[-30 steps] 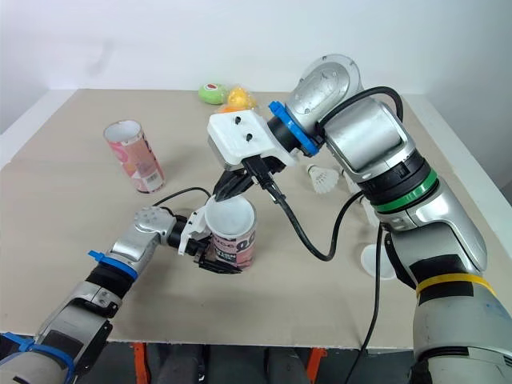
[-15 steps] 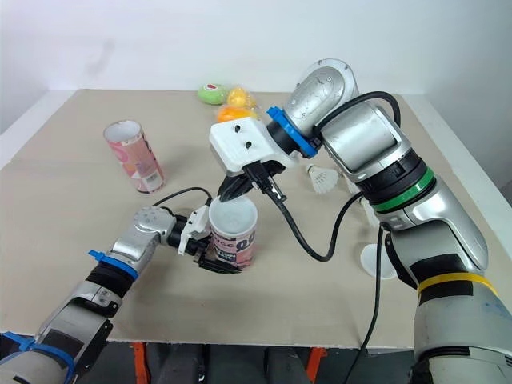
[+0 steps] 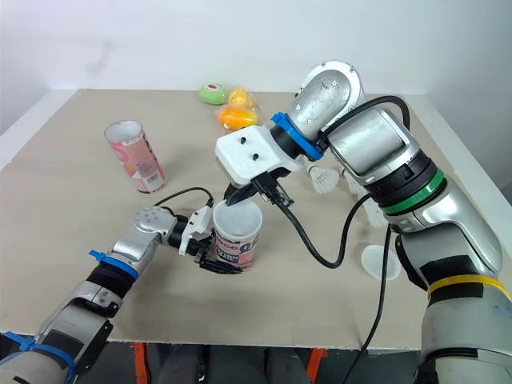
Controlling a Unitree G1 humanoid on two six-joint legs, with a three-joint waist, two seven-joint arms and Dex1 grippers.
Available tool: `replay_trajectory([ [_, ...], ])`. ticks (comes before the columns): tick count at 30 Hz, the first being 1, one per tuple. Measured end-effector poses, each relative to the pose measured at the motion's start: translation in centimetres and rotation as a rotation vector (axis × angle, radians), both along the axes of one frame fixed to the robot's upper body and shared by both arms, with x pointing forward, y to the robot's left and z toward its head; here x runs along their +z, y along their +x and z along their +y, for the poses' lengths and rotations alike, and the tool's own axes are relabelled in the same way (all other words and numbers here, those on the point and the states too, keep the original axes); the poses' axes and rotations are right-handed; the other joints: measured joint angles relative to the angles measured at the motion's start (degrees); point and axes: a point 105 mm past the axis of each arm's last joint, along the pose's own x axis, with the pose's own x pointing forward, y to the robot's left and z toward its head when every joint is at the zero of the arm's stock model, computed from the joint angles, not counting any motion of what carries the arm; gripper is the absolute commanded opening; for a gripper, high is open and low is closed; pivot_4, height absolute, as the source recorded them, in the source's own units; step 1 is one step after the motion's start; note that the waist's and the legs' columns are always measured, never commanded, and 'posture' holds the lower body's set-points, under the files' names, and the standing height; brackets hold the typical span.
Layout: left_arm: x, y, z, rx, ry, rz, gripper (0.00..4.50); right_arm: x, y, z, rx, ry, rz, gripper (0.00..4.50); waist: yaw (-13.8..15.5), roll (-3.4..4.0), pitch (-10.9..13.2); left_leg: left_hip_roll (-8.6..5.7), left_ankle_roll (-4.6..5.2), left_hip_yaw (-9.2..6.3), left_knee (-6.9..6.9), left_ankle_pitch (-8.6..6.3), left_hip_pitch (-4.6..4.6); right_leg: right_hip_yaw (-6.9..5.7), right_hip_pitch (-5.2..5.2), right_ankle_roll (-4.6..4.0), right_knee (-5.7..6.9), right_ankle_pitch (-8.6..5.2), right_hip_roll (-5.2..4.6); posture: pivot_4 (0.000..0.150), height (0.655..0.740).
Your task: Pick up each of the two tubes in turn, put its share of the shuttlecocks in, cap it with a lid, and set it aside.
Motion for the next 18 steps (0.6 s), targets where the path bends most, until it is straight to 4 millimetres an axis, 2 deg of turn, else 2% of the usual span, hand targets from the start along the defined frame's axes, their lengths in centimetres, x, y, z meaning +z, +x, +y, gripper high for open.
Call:
replay_trajectory([
  [12, -0.2, 0.2, 0.3, 0.025, 0.000, 0.022, 3.35, -0.1, 1.0, 0.6, 0.003, 0.018, -0.020, 0.02, -0.04, 0.01, -0.07, 0.04, 0.02, 0.02, 0.00, 0.04, 0.22, 0.00, 0.09, 0.14, 0.01, 0.00, 0.02, 0.150, 0.6917],
  [18, -0.2, 0.2, 0.3, 0.024, 0.000, 0.023, 3.35, 1.0, 1.5, 0.5, -0.012, 0.015, -0.050, 0.02, -0.04, 0.01, -0.07, 0.05, 0.02, 0.04, 0.00, 0.06, 0.23, 0.00, 0.07, 0.14, 0.01, 0.01, 0.02, 0.150, 0.6917],
])
